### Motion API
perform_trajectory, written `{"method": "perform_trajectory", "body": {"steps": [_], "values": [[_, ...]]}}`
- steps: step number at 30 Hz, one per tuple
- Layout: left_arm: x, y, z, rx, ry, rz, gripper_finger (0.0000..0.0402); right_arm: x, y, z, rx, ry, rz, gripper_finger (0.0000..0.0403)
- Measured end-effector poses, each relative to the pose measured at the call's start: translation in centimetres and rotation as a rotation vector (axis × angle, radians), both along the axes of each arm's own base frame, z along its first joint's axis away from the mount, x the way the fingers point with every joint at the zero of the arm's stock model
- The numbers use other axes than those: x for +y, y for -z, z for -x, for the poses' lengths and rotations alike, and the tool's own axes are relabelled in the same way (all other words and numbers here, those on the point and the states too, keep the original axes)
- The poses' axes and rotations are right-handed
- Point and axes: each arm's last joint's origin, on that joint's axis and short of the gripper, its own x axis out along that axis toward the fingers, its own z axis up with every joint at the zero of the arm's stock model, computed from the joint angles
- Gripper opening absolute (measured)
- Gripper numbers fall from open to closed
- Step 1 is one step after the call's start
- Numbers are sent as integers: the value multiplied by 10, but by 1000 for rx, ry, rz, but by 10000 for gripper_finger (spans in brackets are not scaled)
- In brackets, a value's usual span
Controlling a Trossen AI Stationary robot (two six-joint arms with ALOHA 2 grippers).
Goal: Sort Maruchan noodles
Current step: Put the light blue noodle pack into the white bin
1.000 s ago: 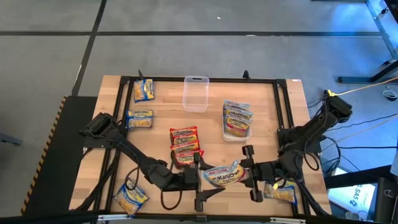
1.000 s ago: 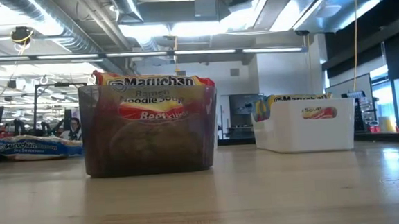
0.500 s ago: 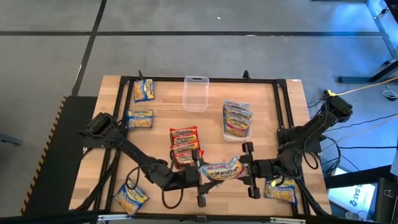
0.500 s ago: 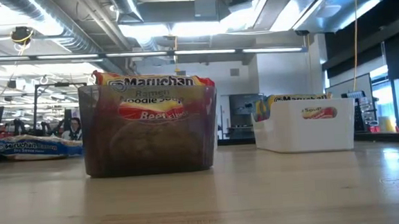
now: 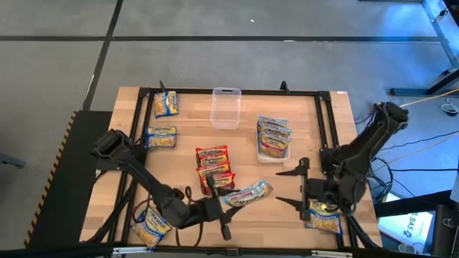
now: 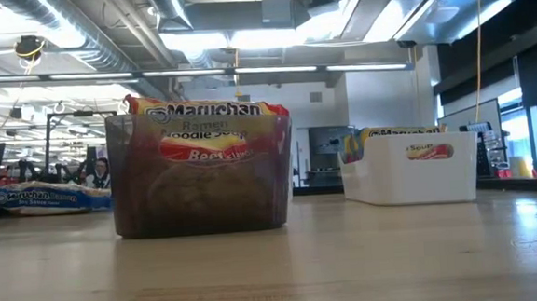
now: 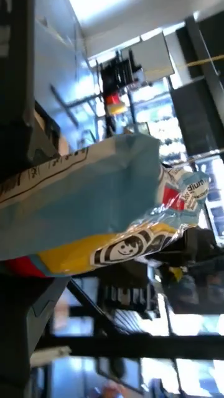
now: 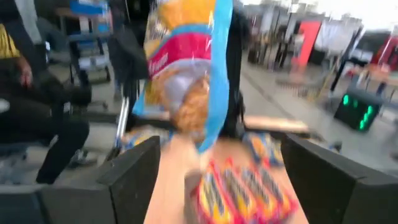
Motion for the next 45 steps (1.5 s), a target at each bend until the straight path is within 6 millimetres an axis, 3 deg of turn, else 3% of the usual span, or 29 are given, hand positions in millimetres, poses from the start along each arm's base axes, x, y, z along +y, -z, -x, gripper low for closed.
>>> {"method": "perform_trajectory", "body": {"steps": [6,13,18,23,31,36,45], "values": [[0,23,-2,167,36,2,153,-2,16,14,149,-4,-97,307],[16,61,-11,436,196,161,153,-1,20,6,204,-127,-223,305],[25,72,-16,505,204,194,153,-13,16,-15,178,-179,-278,305],[32,72,-20,515,198,191,153,-25,17,-46,272,-212,-316,305],[42,74,-25,532,176,195,152,-34,7,-89,586,-190,-258,305],[44,74,-27,535,170,194,152,-37,9,-108,760,-170,-222,305],[46,75,-26,542,155,186,152,-30,26,-127,859,-252,-222,304]]}}
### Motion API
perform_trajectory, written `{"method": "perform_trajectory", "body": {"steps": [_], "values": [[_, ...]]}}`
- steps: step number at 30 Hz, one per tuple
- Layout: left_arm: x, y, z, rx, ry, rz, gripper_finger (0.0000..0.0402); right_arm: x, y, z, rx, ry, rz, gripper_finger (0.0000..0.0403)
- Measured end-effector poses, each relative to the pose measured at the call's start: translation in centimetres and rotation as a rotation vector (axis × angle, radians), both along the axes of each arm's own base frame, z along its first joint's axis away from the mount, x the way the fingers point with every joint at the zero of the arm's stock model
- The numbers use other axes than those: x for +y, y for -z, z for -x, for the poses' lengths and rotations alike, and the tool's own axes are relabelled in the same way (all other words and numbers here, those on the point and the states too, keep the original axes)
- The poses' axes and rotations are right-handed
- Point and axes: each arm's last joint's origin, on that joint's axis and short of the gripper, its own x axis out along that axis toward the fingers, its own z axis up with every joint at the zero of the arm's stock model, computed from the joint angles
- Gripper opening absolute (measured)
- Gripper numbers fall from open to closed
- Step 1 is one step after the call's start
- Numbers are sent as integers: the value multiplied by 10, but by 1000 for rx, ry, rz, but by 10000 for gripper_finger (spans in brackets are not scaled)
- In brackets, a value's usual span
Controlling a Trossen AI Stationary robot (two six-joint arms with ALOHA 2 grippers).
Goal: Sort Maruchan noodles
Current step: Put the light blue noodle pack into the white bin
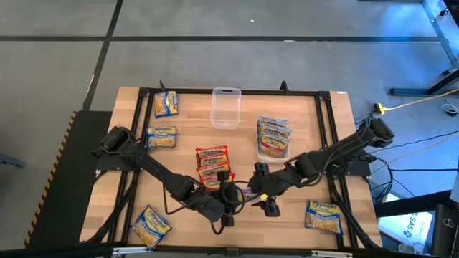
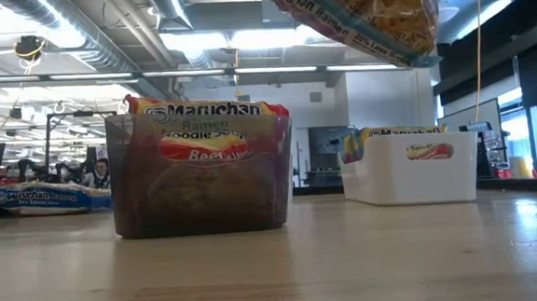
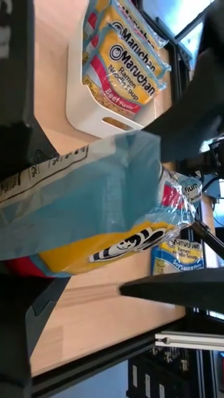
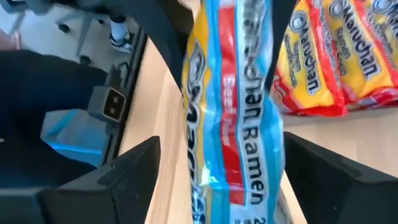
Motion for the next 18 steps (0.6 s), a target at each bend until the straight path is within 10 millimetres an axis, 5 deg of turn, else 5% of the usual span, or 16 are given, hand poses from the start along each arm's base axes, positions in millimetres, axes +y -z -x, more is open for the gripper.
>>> {"method": "perform_trajectory", "body": {"steps": [4,12,18], "values": [[1,0,-1,0,-5,-1,153,0,1,-1,-4,-5,4,272],[1,0,-1,-2,-4,0,160,0,0,0,-13,-23,18,127],[-2,-9,6,-16,11,8,173,-1,-4,3,-29,-37,35,58]]}}
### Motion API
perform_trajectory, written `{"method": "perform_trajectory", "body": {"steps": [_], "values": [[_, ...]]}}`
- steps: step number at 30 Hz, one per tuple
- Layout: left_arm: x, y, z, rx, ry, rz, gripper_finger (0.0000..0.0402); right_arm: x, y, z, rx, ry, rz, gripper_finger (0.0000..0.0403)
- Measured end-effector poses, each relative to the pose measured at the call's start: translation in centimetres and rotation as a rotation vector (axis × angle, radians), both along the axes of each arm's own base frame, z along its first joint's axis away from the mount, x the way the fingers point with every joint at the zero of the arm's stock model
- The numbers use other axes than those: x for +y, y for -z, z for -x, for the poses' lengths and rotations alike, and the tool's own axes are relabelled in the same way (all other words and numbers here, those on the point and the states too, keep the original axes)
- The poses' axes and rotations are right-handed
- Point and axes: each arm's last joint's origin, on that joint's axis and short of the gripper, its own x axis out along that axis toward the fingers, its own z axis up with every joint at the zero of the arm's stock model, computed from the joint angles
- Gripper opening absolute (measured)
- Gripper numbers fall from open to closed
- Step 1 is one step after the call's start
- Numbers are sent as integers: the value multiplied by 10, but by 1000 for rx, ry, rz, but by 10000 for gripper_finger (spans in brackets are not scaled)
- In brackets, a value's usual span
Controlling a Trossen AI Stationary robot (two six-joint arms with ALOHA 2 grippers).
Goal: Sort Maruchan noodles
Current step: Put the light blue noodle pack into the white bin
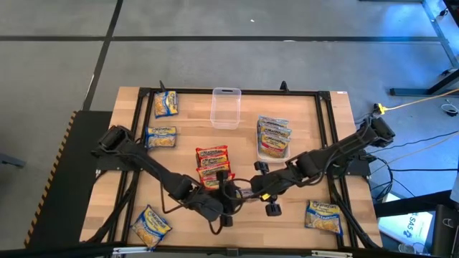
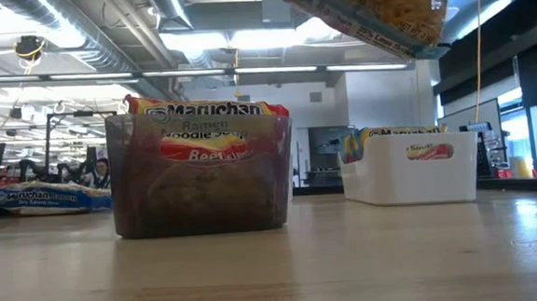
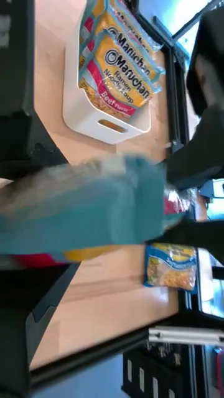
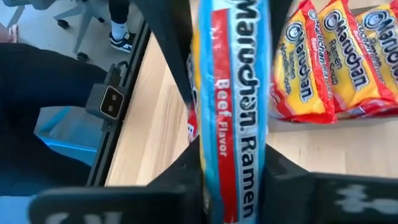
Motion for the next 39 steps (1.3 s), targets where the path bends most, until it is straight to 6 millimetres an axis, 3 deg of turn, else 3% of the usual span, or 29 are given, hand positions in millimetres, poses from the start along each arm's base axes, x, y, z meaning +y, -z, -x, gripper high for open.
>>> {"method": "perform_trajectory", "body": {"steps": [7,13,19,27,39], "values": [[-4,-22,27,42,36,-9,174,-12,-18,23,23,14,36,50],[-15,-13,41,126,47,15,174,-41,-35,60,107,154,172,49],[-18,7,43,150,13,82,174,-82,-41,75,181,294,255,49],[-18,15,46,140,-29,127,174,-124,0,70,301,319,264,49],[-23,14,49,131,-16,120,174,-152,59,71,348,339,196,49]]}}
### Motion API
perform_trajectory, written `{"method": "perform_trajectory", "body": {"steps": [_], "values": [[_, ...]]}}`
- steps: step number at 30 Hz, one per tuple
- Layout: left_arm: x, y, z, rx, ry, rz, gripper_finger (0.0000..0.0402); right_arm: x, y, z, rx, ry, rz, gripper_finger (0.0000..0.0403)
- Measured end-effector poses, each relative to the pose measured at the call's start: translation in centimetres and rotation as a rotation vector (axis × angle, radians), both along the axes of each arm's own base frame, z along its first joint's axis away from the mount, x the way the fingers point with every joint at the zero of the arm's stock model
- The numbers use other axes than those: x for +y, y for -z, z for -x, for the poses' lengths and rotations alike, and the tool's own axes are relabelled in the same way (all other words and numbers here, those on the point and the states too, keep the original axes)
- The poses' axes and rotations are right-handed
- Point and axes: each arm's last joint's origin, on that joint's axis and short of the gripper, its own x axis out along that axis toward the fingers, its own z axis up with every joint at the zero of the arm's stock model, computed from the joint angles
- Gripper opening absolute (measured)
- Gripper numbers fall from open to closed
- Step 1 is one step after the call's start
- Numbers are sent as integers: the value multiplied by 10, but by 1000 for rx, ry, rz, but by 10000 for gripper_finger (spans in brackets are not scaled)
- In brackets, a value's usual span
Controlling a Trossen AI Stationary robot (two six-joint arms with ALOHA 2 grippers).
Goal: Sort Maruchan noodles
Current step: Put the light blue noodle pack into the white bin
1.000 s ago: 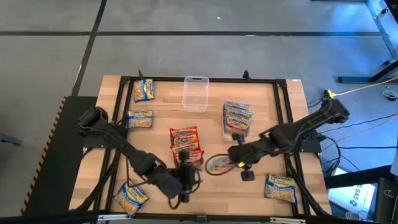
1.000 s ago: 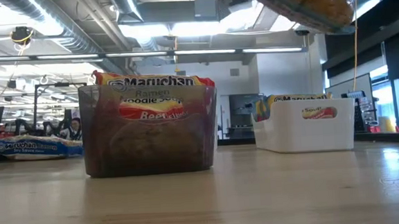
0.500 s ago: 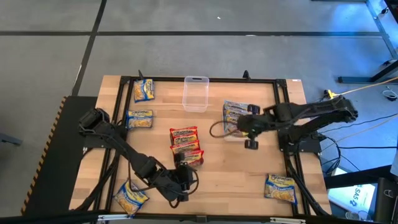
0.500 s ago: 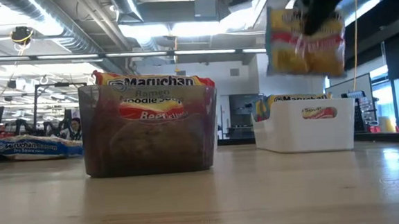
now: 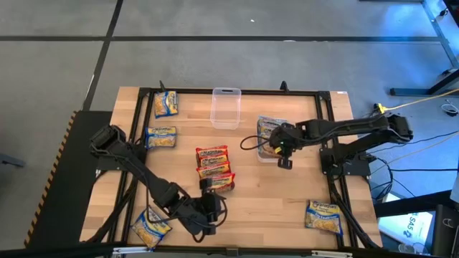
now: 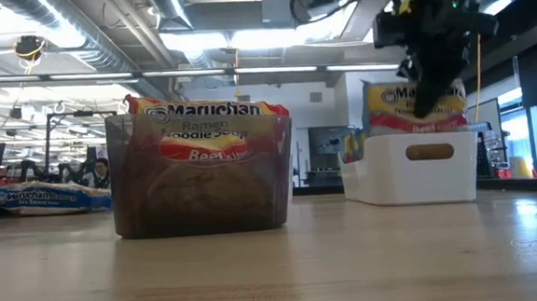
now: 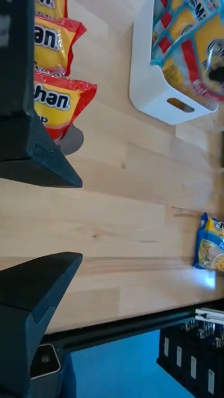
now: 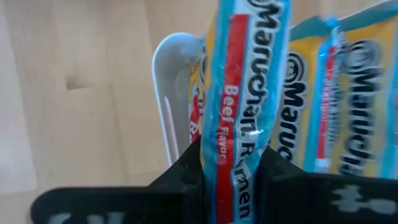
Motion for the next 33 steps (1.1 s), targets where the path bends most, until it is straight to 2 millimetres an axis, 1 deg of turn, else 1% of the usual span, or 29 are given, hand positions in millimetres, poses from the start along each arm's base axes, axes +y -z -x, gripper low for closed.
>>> {"method": "perform_trajectory", "body": {"steps": [6,10,12,15,18,21,25,30,33], "values": [[1,0,0,-6,-10,-9,174,1,18,2,-8,-15,-41,51],[1,0,-1,-10,-17,-14,174,1,19,2,0,-20,-52,50],[1,0,-1,-10,-17,-14,174,1,11,2,3,-21,-55,50],[1,0,-1,-10,-18,-15,174,1,-9,-2,-14,-37,-49,50],[2,0,-2,-12,-21,-15,174,1,-28,-1,-4,-47,-46,49],[3,-1,-2,-12,-21,-20,174,2,-36,0,14,-71,-56,48],[3,-1,-2,-12,-21,-22,174,2,-29,2,28,-72,-56,48],[3,-1,-2,-12,-21,-22,174,-1,-14,2,42,-62,-53,48],[3,-1,-2,-13,-21,-21,174,-4,-6,3,42,-55,-80,47]]}}
